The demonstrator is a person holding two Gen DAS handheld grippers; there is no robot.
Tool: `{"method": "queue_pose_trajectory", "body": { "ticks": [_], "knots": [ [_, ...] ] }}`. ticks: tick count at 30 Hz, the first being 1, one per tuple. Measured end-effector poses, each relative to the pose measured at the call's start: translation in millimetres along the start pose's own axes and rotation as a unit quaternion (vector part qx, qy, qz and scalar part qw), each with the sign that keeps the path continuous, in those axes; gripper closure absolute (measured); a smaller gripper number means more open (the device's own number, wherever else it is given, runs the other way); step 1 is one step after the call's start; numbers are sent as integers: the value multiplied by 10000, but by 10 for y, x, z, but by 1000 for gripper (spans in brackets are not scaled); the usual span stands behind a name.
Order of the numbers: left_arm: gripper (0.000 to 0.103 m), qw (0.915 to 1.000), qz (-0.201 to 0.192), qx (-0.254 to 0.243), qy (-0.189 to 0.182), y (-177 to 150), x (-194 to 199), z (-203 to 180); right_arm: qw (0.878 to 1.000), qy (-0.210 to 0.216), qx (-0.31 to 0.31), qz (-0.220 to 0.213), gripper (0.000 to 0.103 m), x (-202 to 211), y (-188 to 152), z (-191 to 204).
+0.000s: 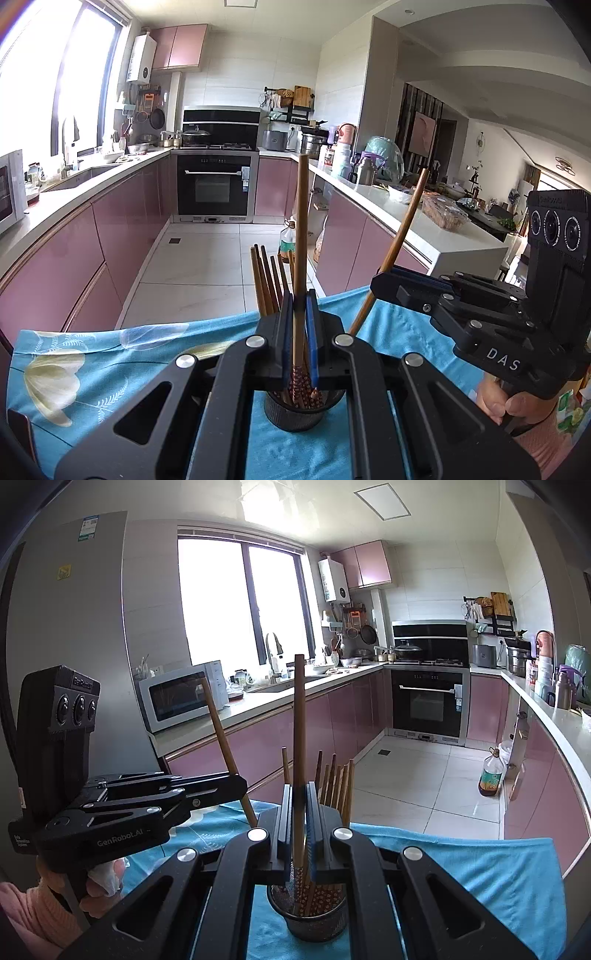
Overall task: Organize utensils
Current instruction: 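Lower both upright chopsticks into the mesh cup among the others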
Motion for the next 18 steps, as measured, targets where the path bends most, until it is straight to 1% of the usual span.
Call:
{"method": "queue_pose_trajectory", "body": {
  "ticks": [4,9,18],
  "knots": [
    [95,9999,100,-14,-1,3,-103,18,10000,-38,-5,80,97,-78,-19,-34],
    [95,9997,240,-27,11,-69,-209,18,9998,-63,-31,194,97,-183,-43,-65],
    [95,9987,508,-58,32,-192,-418,63,9990,-78,-102,431,97,-319,-184,-150]
  ]
}}
Point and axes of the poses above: each gripper's, at about its wrist camera, not at the fingertips, and x roughly against the way its jaws point, z to its left, y to its top, the point moved 5 cm from there along -x, roughly the way its jaws point, and after that the axes turned 6 degrees about y, right-handed, at the moved point
